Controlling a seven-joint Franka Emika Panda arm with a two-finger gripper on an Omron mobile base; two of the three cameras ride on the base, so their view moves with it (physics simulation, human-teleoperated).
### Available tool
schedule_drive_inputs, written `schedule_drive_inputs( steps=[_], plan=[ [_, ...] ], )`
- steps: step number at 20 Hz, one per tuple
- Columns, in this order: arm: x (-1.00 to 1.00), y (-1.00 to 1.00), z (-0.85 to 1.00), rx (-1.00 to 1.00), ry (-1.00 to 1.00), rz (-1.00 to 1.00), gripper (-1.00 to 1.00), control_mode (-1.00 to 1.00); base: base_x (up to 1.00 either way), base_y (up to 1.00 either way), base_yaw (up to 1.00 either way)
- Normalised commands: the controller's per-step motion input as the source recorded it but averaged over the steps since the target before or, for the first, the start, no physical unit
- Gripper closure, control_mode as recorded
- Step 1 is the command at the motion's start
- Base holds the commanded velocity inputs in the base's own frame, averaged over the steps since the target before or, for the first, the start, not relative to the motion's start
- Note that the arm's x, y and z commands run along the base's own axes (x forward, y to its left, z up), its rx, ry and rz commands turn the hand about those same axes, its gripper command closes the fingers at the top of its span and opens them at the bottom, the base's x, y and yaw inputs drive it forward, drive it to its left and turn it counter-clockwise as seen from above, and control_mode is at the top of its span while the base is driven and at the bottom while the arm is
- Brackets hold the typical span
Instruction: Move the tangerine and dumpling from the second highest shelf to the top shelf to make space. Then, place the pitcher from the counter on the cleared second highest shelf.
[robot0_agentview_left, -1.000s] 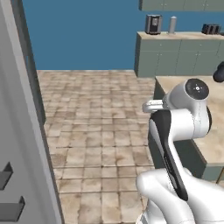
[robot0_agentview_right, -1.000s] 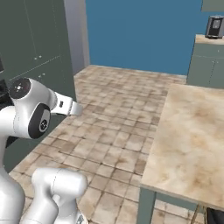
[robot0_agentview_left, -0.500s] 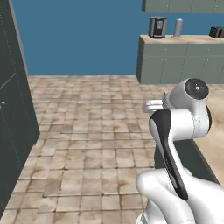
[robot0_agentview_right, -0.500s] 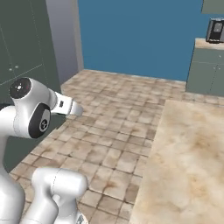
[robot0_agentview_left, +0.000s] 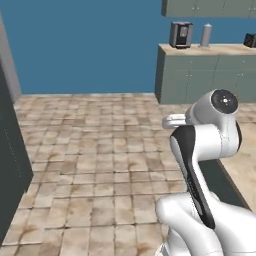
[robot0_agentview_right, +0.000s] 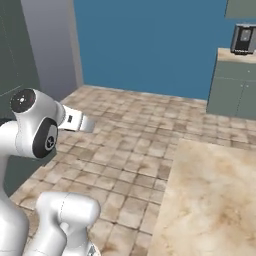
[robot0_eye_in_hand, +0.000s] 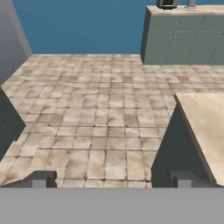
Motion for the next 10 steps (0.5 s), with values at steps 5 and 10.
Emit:
schedule_drive_inputs(
  steps=[5, 10],
  plan=[
    [0.00, 0.00, 0.00, 0.00, 0.00, 0.00, -1.00, 1.00, 1.00, 0.16, -0.22],
    [0.00, 0.00, 0.00, 0.00, 0.00, 0.00, -1.00, 1.00, 1.00, 0.41, -0.30]
  ],
)
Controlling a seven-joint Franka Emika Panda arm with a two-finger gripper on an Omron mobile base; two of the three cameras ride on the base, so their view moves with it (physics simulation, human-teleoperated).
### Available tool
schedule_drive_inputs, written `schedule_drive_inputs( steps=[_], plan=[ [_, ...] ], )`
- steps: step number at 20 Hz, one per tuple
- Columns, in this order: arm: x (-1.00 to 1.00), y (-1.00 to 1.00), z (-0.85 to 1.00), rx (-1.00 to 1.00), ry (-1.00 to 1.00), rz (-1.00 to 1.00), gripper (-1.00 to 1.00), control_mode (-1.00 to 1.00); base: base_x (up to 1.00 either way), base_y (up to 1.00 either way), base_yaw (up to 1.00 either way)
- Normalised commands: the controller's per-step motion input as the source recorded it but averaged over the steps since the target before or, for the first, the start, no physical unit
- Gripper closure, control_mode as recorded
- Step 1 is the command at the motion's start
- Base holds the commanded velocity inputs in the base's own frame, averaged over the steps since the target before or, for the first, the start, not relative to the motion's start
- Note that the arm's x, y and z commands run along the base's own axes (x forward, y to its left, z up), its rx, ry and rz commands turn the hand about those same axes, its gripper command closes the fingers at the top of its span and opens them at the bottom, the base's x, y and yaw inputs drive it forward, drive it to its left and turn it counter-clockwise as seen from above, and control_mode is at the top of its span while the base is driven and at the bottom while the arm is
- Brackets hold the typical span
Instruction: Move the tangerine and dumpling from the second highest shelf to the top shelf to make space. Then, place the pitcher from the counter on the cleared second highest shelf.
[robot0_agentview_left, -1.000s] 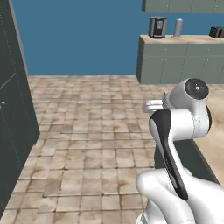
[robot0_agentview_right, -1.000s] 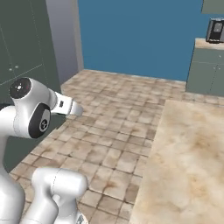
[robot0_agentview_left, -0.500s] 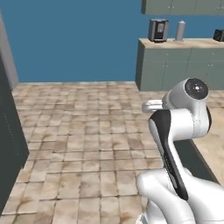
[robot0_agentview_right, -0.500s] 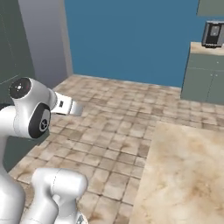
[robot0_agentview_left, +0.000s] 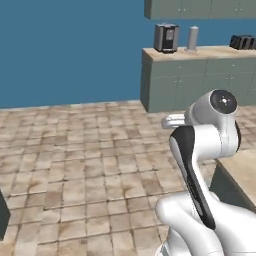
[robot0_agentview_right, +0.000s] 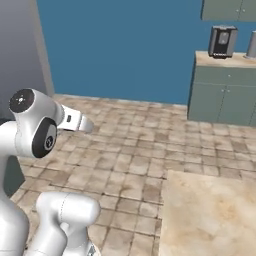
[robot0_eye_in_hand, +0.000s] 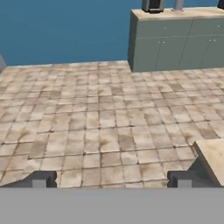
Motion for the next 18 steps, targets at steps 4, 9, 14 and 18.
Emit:
schedule_drive_inputs(
  steps=[4, 9, 14, 18],
  plan=[
    [0.00, 0.00, 0.00, 0.00, 0.00, 0.00, -1.00, 1.00, 0.97, 0.38, -0.36],
    [0.00, 0.00, 0.00, 0.00, 0.00, 0.00, -1.00, 1.00, 0.77, 0.20, -0.48],
    [0.00, 0.00, 0.00, 0.00, 0.00, 0.00, -1.00, 1.00, 0.63, 0.17, -0.58],
    [0.00, 0.00, 0.00, 0.00, 0.00, 0.00, -1.00, 1.00, 0.69, 0.38, -0.58]
  ],
)
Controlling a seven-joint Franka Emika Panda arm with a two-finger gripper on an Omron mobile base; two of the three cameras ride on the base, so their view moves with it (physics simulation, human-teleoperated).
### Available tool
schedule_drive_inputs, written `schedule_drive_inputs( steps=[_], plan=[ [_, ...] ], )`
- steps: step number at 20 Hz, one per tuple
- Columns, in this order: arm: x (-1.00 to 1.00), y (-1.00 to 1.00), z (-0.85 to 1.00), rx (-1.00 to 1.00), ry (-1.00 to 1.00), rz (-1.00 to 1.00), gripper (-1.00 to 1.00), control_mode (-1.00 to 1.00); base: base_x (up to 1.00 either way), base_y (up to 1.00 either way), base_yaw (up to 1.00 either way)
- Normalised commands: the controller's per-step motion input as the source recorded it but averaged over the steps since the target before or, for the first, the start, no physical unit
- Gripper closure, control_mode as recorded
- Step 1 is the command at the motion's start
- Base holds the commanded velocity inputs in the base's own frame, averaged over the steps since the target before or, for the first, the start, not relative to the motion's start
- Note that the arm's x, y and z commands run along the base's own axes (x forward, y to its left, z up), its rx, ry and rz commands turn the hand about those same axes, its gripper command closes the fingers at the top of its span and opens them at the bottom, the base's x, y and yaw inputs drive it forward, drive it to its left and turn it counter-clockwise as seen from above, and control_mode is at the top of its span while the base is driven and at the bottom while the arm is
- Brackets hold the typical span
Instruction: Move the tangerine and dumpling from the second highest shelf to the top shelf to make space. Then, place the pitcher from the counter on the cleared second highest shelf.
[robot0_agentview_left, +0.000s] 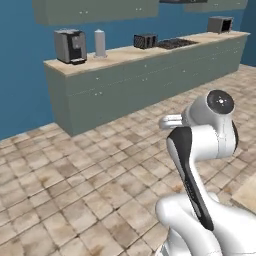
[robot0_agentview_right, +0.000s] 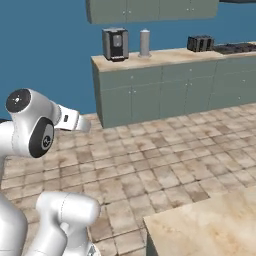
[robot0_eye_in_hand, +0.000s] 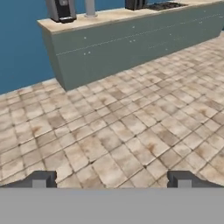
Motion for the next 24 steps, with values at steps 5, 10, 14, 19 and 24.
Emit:
schedule_drive_inputs(
  steps=[5, 10, 14, 19, 24],
  plan=[
    [0.00, 0.00, 0.00, 0.00, 0.00, 0.00, -1.00, 1.00, 0.64, 0.37, -0.59],
    [0.00, 0.00, 0.00, 0.00, 0.00, 0.00, -1.00, 1.00, 0.41, 0.22, -0.65],
    [0.00, 0.00, 0.00, 0.00, 0.00, 0.00, -1.00, 1.00, 0.25, 0.16, -0.67],
    [0.00, 0.00, 0.00, 0.00, 0.00, 0.00, -1.00, 1.00, 0.31, 0.32, -0.65],
    [0.00, 0.00, 0.00, 0.00, 0.00, 0.00, -1.00, 1.00, 0.47, 0.65, -0.52]
  ],
)
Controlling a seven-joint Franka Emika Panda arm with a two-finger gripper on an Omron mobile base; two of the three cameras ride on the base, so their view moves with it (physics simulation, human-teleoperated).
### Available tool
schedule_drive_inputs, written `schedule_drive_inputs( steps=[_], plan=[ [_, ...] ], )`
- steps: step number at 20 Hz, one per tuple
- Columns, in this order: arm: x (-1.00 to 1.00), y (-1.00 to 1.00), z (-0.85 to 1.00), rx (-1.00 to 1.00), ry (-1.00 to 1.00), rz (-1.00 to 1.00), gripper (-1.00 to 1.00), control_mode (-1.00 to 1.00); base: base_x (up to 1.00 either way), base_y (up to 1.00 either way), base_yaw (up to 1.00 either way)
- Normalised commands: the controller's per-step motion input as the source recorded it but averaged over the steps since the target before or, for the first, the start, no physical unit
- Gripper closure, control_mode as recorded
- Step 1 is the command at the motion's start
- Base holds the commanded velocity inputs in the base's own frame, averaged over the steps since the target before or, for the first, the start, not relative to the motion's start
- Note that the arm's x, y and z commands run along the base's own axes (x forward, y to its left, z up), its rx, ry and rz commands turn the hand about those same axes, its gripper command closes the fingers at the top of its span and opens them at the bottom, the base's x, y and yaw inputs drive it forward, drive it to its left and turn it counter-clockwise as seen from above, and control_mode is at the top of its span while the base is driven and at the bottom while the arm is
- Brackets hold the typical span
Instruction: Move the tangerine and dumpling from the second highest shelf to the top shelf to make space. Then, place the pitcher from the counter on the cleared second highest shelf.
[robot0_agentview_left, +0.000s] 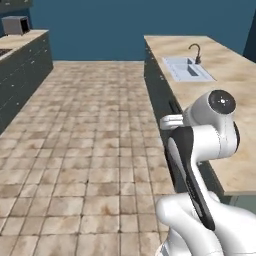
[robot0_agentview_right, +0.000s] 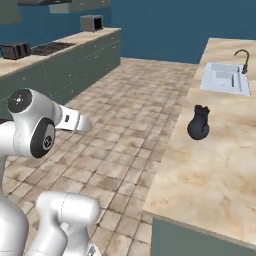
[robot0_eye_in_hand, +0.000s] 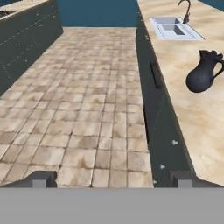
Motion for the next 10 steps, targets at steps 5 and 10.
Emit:
schedule_drive_inputs(
  steps=[5, 10],
  plan=[
    [0.00, 0.00, 0.00, 0.00, 0.00, 0.00, -1.00, 1.00, 0.57, 0.63, -0.45],
    [0.00, 0.00, 0.00, 0.00, 0.00, 0.00, -1.00, 1.00, 0.66, 0.24, -0.38]
  ],
)
